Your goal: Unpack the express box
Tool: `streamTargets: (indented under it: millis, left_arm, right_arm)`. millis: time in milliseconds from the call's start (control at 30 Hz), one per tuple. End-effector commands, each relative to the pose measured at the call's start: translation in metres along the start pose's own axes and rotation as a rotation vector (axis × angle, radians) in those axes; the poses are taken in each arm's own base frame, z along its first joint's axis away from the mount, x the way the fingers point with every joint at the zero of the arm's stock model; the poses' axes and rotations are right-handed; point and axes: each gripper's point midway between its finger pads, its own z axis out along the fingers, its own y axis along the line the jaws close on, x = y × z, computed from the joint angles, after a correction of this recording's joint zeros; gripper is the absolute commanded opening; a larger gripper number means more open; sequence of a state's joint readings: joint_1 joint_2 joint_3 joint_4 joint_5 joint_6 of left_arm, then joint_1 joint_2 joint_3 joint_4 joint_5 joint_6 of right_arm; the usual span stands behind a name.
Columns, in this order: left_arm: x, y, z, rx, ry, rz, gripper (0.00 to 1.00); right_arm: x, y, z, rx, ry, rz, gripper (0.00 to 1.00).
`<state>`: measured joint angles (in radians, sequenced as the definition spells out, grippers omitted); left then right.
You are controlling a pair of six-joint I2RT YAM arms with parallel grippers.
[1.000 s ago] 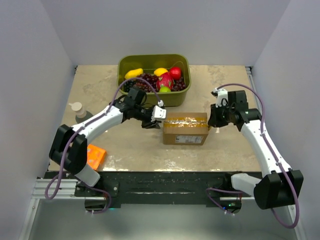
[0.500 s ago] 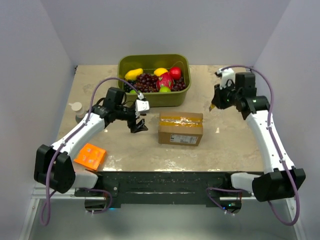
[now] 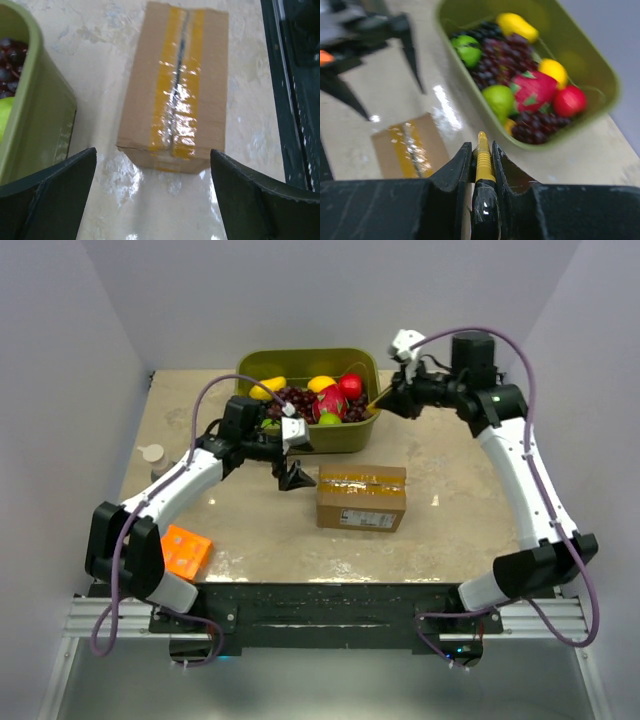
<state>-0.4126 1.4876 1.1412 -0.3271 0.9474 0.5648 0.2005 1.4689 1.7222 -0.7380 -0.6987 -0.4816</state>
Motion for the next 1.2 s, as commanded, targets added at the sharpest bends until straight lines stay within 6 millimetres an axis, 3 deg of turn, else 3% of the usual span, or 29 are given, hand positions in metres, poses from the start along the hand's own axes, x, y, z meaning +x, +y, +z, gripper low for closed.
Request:
streamTargets:
  millis: [0, 33, 67, 133, 267, 367, 533, 600, 633, 733, 833, 967, 1100, 1167]
  left_arm:
    - [-0.037, 0.055, -0.014, -0.091, -0.223, -0.064, 1.00]
    - [-0.036, 0.066, -0.022, -0.115, -0.251, -0.097, 0.99]
    - [-0.034, 0.069, -0.019, -0.093, -0.273, -0.188, 0.97]
    - [-0.041, 0.077, -0.019, -0.051, -0.309, -0.215, 0.89]
    - [-0.032, 0.074, -0.003, 0.128, -0.318, -0.358, 0.74]
    - [-0.031, 0.073, -0.001, 0.147, -0.339, -0.394, 0.66]
    - [-0.035, 0.072, 0.002, 0.138, -0.349, -0.369, 0.63]
    - [-0.036, 0.070, 0.004, 0.151, -0.339, -0.363, 0.57]
    - [-0.040, 0.067, 0.009, 0.151, -0.339, -0.316, 0.57]
    - [-0.063, 0.066, 0.008, 0.121, -0.332, -0.228, 0.57]
    - [-0.072, 0.061, 0.003, 0.101, -0.328, -0.166, 0.57]
    - [-0.060, 0.051, 0.006, 0.104, -0.278, -0.125, 0.58]
    - [-0.027, 0.036, 0.020, 0.166, -0.197, -0.244, 0.50]
    - [-0.019, 0.031, 0.027, 0.194, -0.184, -0.245, 0.47]
  right_arm:
    - [-0.038, 0.037, 0.008, -0.165, -0.073, -0.013, 0.00]
    - [-0.049, 0.038, 0.002, -0.169, -0.085, -0.048, 0.00]
    - [-0.039, 0.043, 0.003, -0.203, -0.046, -0.015, 0.00]
    - [-0.048, 0.051, -0.003, -0.245, -0.059, -0.047, 0.00]
    - [-0.038, 0.067, -0.006, -0.337, -0.034, -0.023, 0.00]
    - [-0.028, 0.072, -0.001, -0.365, -0.019, -0.029, 0.00]
    - [-0.020, 0.084, 0.007, -0.404, 0.011, -0.071, 0.00]
    - [-0.008, 0.093, 0.009, -0.409, 0.048, -0.102, 0.00]
    - [-0.008, 0.100, 0.012, -0.423, 0.050, -0.125, 0.00]
    - [-0.014, 0.098, 0.012, -0.379, 0.019, -0.110, 0.00]
    - [-0.020, 0.094, 0.011, -0.347, 0.003, -0.118, 0.00]
    - [-0.024, 0.098, 0.006, -0.347, -0.018, -0.132, 0.00]
    - [-0.013, 0.108, -0.001, -0.354, -0.016, -0.127, 0.00]
    - [-0.011, 0.110, -0.006, -0.346, -0.012, -0.125, 0.00]
